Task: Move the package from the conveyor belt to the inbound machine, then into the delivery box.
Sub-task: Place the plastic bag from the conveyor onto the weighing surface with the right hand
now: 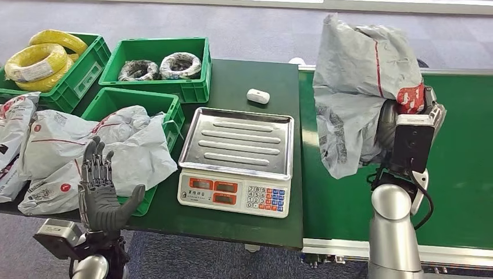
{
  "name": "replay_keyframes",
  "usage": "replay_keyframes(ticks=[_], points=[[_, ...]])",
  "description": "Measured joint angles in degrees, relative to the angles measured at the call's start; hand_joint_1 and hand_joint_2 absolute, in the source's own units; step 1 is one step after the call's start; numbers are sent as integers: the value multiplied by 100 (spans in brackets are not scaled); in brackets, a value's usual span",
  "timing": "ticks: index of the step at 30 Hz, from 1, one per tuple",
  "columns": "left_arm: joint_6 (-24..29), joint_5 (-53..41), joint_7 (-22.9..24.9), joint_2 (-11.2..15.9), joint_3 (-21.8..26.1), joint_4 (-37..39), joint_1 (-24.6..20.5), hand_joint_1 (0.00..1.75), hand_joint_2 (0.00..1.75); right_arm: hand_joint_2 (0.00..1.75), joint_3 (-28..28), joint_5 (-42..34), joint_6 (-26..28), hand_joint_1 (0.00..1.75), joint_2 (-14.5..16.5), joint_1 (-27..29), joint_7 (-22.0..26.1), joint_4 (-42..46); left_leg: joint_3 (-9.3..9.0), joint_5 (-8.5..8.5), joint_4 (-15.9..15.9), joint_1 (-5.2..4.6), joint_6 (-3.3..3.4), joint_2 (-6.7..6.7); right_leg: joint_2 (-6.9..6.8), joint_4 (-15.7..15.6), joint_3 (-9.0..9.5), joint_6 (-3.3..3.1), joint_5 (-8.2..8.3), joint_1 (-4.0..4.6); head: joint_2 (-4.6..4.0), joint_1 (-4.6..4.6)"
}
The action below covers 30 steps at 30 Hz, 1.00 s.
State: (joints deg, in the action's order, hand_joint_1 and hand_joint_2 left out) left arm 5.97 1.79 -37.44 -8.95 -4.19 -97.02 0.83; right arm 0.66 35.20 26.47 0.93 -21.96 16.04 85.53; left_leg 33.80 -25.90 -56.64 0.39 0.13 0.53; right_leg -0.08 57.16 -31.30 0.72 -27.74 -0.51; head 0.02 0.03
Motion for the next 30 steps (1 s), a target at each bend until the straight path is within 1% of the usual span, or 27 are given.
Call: replay_keyframes(ticks=[2,3,4,5,7,9,12,14,16,21,25,30], points=[[0,1,0,3,-1,13,-8,0,175,175,-52,-9,-17,175,-13,-43,-3,-42,6,-1,0,0,-1,0,2,0,-5,1,-1,0,-1,0],[-1,1,0,6,-1,19,-11,0,175,175,-75,-54,-121,175,-18,-72,-27,-68,11,-2,0,0,-1,0,2,0,-8,1,-2,0,0,1],[-10,6,0,10,-1,27,-19,0,175,175,-101,-138,-346,175,-20,-123,-75,-112,15,-2,0,0,-1,-2,3,0,-11,1,-1,0,0,1],[-31,14,1,18,-1,38,-39,0,175,175,-134,-248,-733,175,-22,-213,-143,-199,17,-2,1,0,-1,-9,8,0,-14,-1,0,0,0,1],[-96,37,17,31,-5,74,-128,0,175,175,-232,-439,-1704,175,-13,-490,-283,-514,16,0,1,0,-2,-27,19,1,-19,-6,6,2,0,0],[-167,56,64,39,-20,137,-266,0,175,175,-387,-543,-2509,175,45,-848,-305,-1027,16,7,1,1,-5,-33,24,3,-22,-10,13,3,0,0],[-229,103,137,48,-61,260,-484,0,175,175,-701,-699,-3347,175,197,-1441,-173,-1991,16,20,1,6,-10,-29,22,9,-24,-12,18,8,0,-1],[-237,120,170,50,-85,325,-590,0,175,175,-954,-736,-3702,175,313,-1765,-78,-2616,17,22,1,11,-11,-24,20,11,-24,-13,18,11,0,0],[-232,123,205,51,-92,365,-639,0,175,175,-1214,-709,-3882,175,437,-2035,-44,-3216,18,22,0,13,-11,-22,18,13,-25,-13,18,13,1,1],[-211,121,322,53,-74,380,-651,0,175,175,-1703,-610,-3998,175,667,-2453,-177,-4326,34,21,0,13,-11,-19,16,13,-41,-12,16,13,0,1],[-210,121,350,58,-61,380,-651,0,175,175,-1861,-606,-4004,175,739,-2598,-186,-4776,41,21,0,13,-11,-19,14,12,-46,-12,17,11,0,2],[-210,121,352,59,-53,380,-651,0,175,175,-1952,-609,-4011,175,756,-2695,-186,-5044,41,21,-1,12,-11,-18,14,12,-47,-12,17,11,0,2]])
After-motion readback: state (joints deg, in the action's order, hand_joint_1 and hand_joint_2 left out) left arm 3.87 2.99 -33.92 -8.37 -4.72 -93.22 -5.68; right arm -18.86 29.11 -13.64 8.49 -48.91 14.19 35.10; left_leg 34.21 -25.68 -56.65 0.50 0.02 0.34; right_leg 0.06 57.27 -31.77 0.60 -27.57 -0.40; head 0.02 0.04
